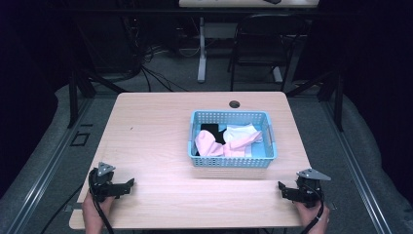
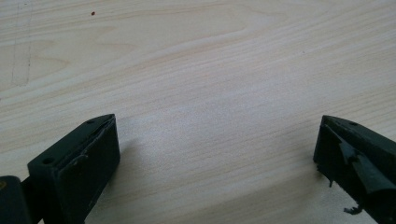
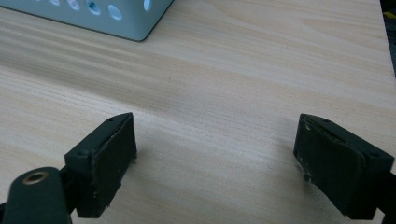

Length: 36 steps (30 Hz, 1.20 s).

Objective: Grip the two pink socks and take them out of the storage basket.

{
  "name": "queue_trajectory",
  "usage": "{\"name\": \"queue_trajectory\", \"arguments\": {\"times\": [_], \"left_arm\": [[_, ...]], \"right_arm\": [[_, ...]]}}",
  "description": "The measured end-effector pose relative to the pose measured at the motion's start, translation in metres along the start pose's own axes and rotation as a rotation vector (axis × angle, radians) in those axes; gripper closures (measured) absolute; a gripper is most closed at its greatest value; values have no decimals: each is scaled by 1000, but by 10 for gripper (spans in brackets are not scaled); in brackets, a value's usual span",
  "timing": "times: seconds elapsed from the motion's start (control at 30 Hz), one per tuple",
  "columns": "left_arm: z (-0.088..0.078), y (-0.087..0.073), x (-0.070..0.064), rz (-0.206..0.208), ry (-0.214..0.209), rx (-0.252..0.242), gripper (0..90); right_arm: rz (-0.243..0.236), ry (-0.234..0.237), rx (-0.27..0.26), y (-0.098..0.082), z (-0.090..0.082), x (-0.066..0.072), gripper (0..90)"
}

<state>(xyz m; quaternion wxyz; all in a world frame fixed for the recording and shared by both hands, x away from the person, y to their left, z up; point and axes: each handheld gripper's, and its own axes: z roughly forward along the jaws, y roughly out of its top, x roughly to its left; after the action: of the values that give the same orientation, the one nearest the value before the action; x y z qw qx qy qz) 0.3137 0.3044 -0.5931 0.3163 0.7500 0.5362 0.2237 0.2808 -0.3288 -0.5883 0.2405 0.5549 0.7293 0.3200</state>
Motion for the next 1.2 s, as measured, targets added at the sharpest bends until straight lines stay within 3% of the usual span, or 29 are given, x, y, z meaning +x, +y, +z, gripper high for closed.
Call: {"name": "queue_trajectory", "arguments": {"times": [0.73, 0.8, 1.03, 1.2], "left_arm": [[0, 0, -1, -4, 8, 0, 5], [0, 0, -1, -5, 8, -1, 5], [0, 0, -1, -5, 8, 0, 5], [0, 0, -1, -6, 9, -1, 5]], "right_arm": [[1, 1, 5, 0, 0, 0, 103], [-8, 13, 48, 3, 2, 0, 8], [1, 36, 92, 8, 0, 2, 0], [-50, 40, 125, 18, -11, 8, 0]]}}
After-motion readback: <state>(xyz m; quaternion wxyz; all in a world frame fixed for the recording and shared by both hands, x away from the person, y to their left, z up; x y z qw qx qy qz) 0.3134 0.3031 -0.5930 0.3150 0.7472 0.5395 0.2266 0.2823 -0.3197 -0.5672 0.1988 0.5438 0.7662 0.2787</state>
